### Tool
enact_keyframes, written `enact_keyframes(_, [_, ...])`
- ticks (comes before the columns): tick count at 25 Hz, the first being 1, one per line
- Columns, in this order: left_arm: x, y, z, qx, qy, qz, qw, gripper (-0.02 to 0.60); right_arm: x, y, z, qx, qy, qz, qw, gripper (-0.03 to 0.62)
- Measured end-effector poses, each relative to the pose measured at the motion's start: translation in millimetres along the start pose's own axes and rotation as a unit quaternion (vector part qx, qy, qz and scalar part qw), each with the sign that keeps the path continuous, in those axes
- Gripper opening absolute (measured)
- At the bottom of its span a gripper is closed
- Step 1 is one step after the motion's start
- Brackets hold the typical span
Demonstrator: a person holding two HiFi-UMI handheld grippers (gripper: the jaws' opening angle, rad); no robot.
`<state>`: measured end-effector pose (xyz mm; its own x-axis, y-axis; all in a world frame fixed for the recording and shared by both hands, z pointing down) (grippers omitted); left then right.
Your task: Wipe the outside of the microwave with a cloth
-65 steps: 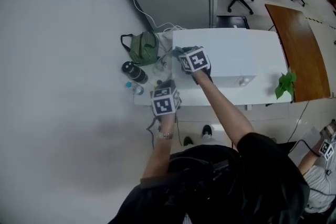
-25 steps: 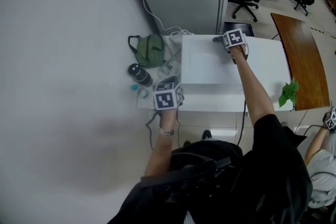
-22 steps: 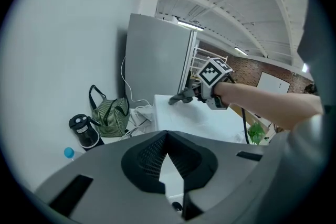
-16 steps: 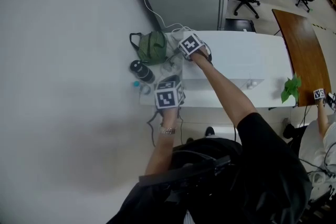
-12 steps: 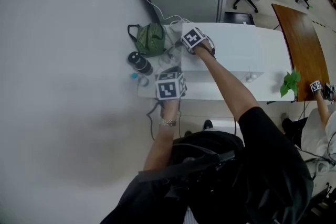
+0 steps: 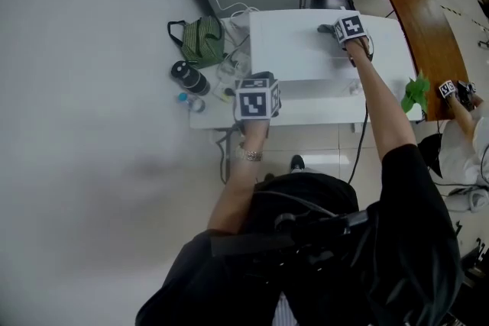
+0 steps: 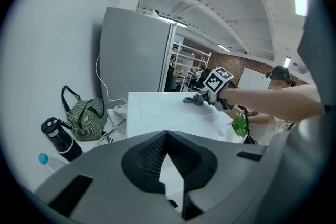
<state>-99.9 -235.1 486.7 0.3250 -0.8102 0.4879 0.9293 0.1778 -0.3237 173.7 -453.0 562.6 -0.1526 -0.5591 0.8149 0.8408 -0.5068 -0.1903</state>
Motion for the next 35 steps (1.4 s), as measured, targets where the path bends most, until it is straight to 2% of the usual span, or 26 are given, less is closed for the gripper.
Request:
enact_keyframes(4, [5,11,-1,0.006,-0.003,0.019,0.9998,-0.006,-13,44,38,0.026,-0.03,0.047,0.998,0.071])
enact_keyframes(6, [4,12,-3,0.009,-0.001,0.02,0.9998,-0.006,-13,47,41,0.019,-0.047,0.056,0.997,0.071])
enact_keyframes(8, [2,9,-4,0.009,0.001,0.018,0.9998,-0.006,-16,31,28,0.005,-0.045,0.054,0.998,0.069])
enact_keyframes(12, [-2,-3,-4,0.006,0.004,0.007,1.0,-0.006,-30,-50,-33,-0.026,0.026,0.021,0.999,0.069])
enact_keyframes(14, [-7,-8,-4,0.005,0.006,-0.002,1.0,-0.006,-36,-117,-71,-0.058,0.082,-0.039,0.994,0.069])
enact_keyframes(16, [-13,-13,-4,0.003,0.009,-0.011,0.9999,-0.006,-40,-187,-105,-0.097,0.133,-0.104,0.981,0.07])
enact_keyframes(17, [-17,-17,-5,0.002,0.011,-0.016,0.9998,-0.006,-39,-217,-112,-0.112,0.129,-0.127,0.977,0.069])
enact_keyframes(19, [-23,-23,-5,0.0,0.014,-0.028,0.9995,-0.006,-30,-259,-103,-0.133,0.066,-0.145,0.978,0.069])
enact_keyframes(22, [-31,-32,-3,-0.003,0.017,-0.04,0.999,-0.006,-17,-288,-93,-0.168,0.041,-0.14,0.975,0.069])
enact_keyframes(24, [-36,-34,0,-0.005,0.019,-0.045,0.9988,-0.006,-11,-279,-85,-0.171,0.055,-0.125,0.976,0.071])
enact_keyframes(27, [-37,-34,3,-0.004,0.016,-0.045,0.9989,-0.006,-1,-249,-74,-0.126,0.084,-0.152,0.977,0.071])
enact_keyframes(28, [-36,-32,4,-0.004,0.014,-0.042,0.999,-0.006,-2,-227,-69,-0.122,0.083,-0.131,0.98,0.071])
enact_keyframes(30, [-32,-27,7,-0.004,0.008,-0.032,0.9994,-0.006,-6,-165,-57,-0.121,0.084,-0.043,0.988,0.071])
enact_keyframes(31, [-30,-22,9,-0.003,0.006,-0.026,0.9996,-0.006,-8,-134,-45,-0.106,0.08,-0.019,0.991,0.071])
enact_keyframes(34, [-23,-8,12,0.002,0.002,-0.007,1.0,-0.006,-15,-66,11,-0.014,0.038,-0.042,0.998,0.071])
enact_keyframes(35, [-21,-3,12,0.003,0.001,-0.002,1.0,-0.006,-20,-40,30,0.005,0.021,-0.025,0.999,0.071])
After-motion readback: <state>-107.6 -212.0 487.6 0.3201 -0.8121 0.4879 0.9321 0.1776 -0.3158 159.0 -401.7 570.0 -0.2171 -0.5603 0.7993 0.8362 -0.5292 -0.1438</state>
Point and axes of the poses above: the fingertips, and each gripper's own axes: x forward along the fingers, y to its right, z out of its underside, the point moved 6 cm from there along -x, backward along the fingers, and after that the axes turned 10 degrees about -x, right-handed, at the moved point
